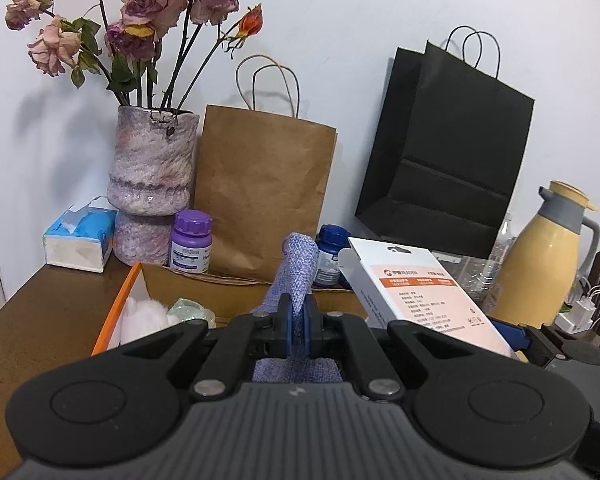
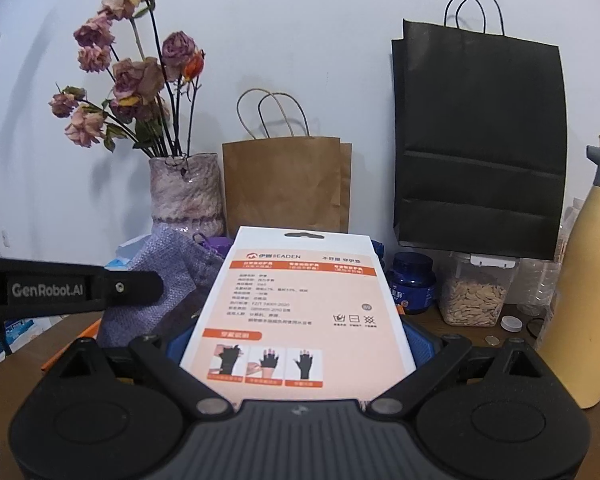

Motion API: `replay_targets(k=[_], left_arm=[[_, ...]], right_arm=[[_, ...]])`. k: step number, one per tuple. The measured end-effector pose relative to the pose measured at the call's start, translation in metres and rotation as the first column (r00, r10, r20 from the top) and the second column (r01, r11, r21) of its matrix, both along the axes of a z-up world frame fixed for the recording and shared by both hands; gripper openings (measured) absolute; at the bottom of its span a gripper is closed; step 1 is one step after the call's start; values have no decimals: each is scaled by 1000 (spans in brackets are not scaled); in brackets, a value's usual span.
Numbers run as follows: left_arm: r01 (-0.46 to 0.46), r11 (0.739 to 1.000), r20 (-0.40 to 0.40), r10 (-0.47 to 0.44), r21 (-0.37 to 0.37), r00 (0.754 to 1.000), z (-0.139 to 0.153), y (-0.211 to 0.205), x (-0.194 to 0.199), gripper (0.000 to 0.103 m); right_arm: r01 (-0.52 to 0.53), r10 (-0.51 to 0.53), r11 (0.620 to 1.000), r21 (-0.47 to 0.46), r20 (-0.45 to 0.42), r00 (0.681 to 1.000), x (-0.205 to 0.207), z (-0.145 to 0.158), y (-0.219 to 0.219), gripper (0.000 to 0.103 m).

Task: Flip cup upright
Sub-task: 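Carry the cloth bag with the left tool while the right tool carries the package toward the box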

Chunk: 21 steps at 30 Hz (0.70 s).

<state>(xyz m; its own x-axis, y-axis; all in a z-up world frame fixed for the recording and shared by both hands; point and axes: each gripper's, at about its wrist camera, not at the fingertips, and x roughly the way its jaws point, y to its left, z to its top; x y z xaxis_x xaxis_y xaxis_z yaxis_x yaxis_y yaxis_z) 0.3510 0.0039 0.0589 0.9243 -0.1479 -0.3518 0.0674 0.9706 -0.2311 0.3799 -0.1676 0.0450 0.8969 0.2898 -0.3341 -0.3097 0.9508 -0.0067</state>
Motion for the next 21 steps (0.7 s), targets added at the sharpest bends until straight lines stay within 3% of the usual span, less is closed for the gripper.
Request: replay_targets(k=[21], left_arm=[[-11,997,-56,15,78,998,-23,3,46,6]], right_arm=[[-30,25,998,-63,-70,997,50,-18,17,97]])
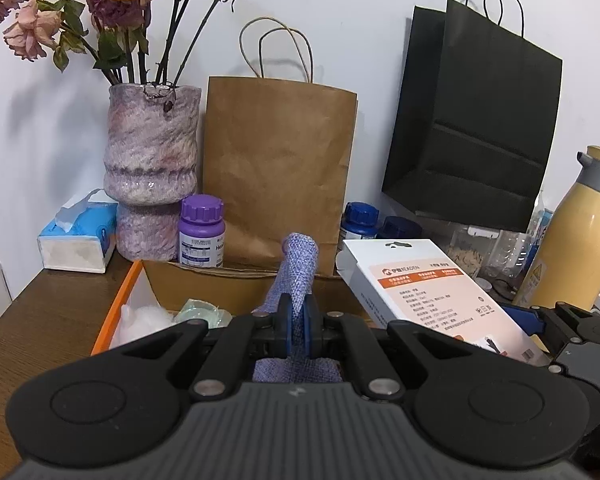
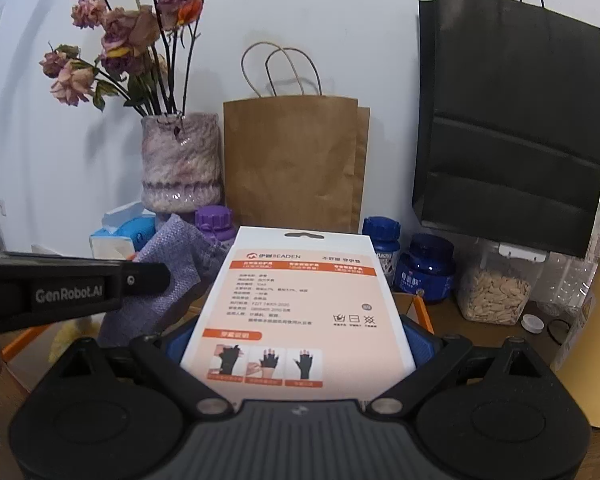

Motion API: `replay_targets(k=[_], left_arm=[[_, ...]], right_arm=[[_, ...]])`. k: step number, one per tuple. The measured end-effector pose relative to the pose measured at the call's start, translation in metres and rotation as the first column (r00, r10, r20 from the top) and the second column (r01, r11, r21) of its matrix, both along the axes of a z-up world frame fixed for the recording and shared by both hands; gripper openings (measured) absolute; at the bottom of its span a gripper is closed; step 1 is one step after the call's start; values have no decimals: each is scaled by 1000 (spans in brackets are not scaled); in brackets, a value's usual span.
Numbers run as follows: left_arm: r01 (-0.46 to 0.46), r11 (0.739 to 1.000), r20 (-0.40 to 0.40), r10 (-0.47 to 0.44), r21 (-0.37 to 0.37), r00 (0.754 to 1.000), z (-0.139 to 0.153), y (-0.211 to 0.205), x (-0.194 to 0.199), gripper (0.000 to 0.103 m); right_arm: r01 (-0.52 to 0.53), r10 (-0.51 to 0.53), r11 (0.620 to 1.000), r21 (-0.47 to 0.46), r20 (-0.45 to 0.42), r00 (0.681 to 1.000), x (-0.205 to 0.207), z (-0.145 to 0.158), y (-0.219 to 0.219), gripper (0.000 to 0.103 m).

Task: Flip cup upright
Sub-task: 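Carry the cloth bag with the left tool while the right tool carries the package toward the box, then open the left tool over the box while the right tool releases the package inside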

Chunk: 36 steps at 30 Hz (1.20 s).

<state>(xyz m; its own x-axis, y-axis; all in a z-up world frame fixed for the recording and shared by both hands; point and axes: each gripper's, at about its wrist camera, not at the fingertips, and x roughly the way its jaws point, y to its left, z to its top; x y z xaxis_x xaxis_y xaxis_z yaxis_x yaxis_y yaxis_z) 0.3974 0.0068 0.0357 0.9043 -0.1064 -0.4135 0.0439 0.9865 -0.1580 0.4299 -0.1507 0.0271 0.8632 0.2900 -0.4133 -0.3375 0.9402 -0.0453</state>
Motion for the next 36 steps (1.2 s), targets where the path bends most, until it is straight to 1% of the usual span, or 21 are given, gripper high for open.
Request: replay_targets(k=[4,7,9,10,11,12,14,16,17,19,27,36], left_arm=[[-3,1000,2,3,13,1000,-2,-3,-1,7],[-14,1000,-5,14,21,1000,-3,-3,0,15],[-20,1000,-8,21,22,1000,-4,-2,0,41],[-29,999,-5,29,24,1000,-4,-2,0,48],[-39,999,-3,39,27,999,-4,-1,-1,61],[-51,998,2,51,28,999,-3,0,-2,78],[-73,997,18,73,33,997,-2,0,-5,89],[-83,996,27,82,43,996,0,0,-6,95],[-90,995,30,89,43,996,0,0,-7,102],[-103,993,39,101,51,994,1,-1,-8,103],[-124,991,37,123,46,992,2,1,-8,103],[-144,988,73,140,52,987,11,2,-23,103]], right_arm=[[0,0,1000,-8,-6,1000,2,-5,1,97],[9,-9,1000,-25,-16,1000,5,-9,3,97],[22,-22,1000,-14,-28,999,8,-11,0,98],[28,-28,1000,-8,-33,999,10,-12,-2,101],[36,-36,999,-4,-38,999,11,-12,-3,103],[40,-40,999,0,-41,998,12,-12,-4,103],[47,-47,999,3,-48,998,13,-12,-6,103],[47,-47,999,6,-51,998,13,-12,-7,103],[46,-45,999,6,-51,998,13,-12,-7,103],[45,-45,999,3,-47,998,11,-12,-6,103],[41,-41,999,3,-45,998,10,-10,-6,103],[44,-44,999,4,-28,999,-2,0,-10,103]])
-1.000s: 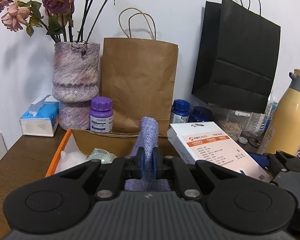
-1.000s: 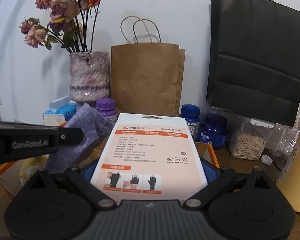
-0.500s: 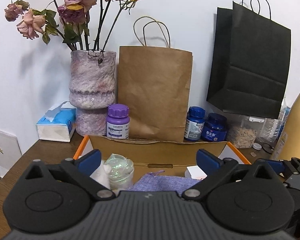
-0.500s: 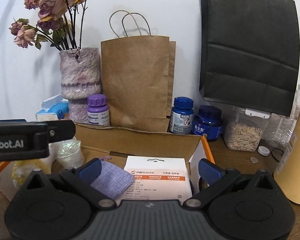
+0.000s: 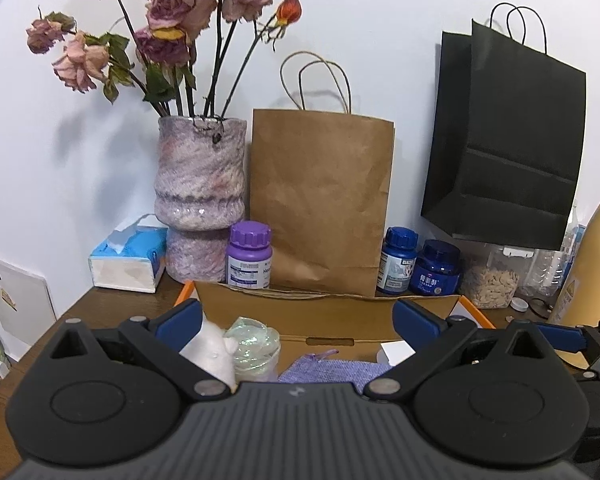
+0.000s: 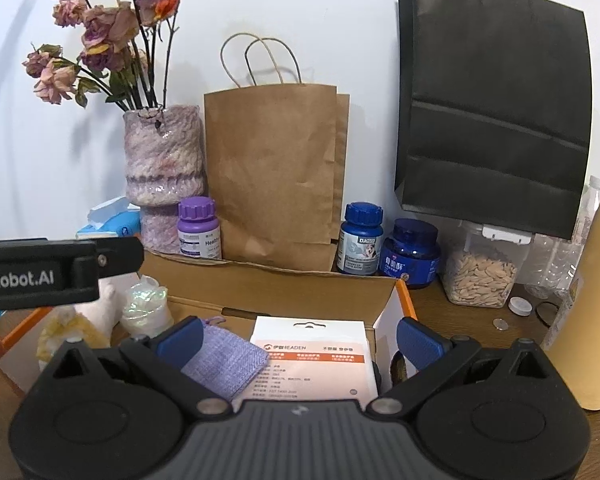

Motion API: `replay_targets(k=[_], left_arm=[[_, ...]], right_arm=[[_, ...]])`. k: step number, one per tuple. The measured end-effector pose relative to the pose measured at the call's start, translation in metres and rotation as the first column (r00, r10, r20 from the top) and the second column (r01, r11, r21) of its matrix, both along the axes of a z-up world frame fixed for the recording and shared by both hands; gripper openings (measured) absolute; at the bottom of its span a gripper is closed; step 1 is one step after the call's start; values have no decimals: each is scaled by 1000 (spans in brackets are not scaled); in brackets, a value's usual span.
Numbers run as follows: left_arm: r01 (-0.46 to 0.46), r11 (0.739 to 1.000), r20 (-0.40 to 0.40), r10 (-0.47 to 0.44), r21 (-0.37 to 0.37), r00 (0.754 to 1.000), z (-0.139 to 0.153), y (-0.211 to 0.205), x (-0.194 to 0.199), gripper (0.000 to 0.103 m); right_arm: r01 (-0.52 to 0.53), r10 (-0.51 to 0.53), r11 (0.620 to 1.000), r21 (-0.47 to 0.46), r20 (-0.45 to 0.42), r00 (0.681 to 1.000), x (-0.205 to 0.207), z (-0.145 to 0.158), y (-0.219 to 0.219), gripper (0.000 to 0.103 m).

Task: Flip cup upright
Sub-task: 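Open the left tool over the box while the right tool releases the package inside, then withdraw both tools from the cardboard box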

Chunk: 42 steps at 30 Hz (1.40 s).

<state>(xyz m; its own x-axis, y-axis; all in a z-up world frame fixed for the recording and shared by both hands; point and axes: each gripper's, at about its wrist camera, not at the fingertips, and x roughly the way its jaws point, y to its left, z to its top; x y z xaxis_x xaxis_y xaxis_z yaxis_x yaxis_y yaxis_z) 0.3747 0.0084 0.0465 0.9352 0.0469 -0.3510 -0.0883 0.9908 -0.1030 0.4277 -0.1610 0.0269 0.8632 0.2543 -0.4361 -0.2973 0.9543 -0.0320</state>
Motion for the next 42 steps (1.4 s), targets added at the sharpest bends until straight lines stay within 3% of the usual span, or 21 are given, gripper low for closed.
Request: replay_targets(k=[15,42], left_arm=[[4,1000,38,-3,-3,999,13,0,-43,103],[21,1000,3,-21,-6,1000,18,-6,-109,103]], right_arm=[[22,-22,1000,12,53,998,-41,14,-24,103],[38,-42,998,54,79,996,-115,22,-57,103]])
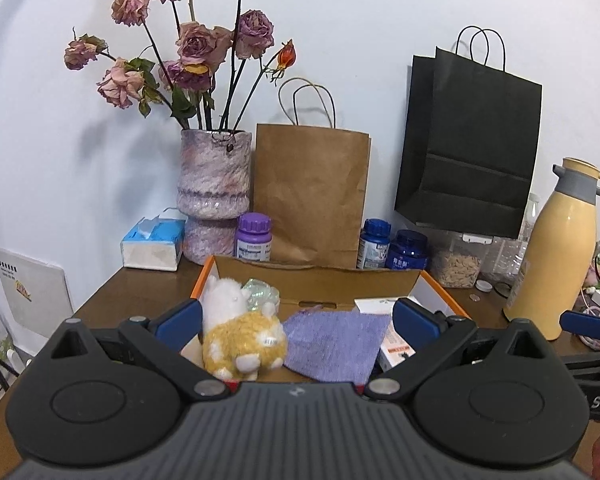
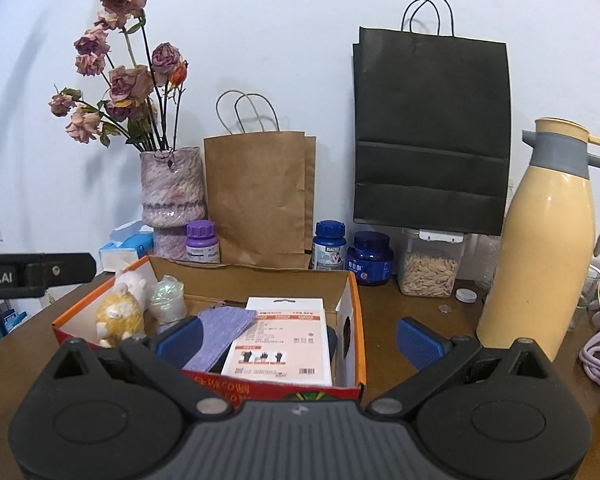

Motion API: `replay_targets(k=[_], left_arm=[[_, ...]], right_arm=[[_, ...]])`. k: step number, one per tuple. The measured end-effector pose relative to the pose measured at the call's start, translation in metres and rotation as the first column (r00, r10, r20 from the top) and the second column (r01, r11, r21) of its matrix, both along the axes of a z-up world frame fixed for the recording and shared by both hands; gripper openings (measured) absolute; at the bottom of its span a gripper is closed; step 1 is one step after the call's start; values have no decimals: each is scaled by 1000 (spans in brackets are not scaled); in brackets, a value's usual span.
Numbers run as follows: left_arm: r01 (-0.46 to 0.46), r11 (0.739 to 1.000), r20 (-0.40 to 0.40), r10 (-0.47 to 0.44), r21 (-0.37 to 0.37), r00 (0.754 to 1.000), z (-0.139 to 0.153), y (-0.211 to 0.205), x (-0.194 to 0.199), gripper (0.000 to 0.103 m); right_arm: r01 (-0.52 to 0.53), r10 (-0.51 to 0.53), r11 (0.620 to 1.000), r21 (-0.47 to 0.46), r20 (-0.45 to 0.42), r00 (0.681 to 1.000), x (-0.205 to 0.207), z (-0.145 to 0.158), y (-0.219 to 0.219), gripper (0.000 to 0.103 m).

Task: Flip cup upright
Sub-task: 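Withdraw both tools from the cardboard box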

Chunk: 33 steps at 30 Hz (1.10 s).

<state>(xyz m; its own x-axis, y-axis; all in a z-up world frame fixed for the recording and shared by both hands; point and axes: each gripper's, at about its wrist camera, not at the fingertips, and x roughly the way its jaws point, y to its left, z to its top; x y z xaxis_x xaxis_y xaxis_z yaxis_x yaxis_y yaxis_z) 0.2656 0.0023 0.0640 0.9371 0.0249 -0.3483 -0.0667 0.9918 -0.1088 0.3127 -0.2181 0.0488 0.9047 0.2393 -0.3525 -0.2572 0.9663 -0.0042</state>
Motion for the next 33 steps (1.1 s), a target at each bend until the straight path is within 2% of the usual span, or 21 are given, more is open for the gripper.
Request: replay_targets(k=[14,26,33], left_arm=[[-10,1000,-48,10,9,999,-3,4,-38,103],[-23,1000,-18,23,14,1000,22,7,-64,103],[-20,999,-33,21,37,999,24,9,-87,103]], right_arm=[[-22,21,1000,-12,-32,999,-42,-6,-9,103],[-33,33,999,-3,-34,999,-68,1,-18,103],[-58,58,998,-10,-44,997,-91,-1,-19,103]])
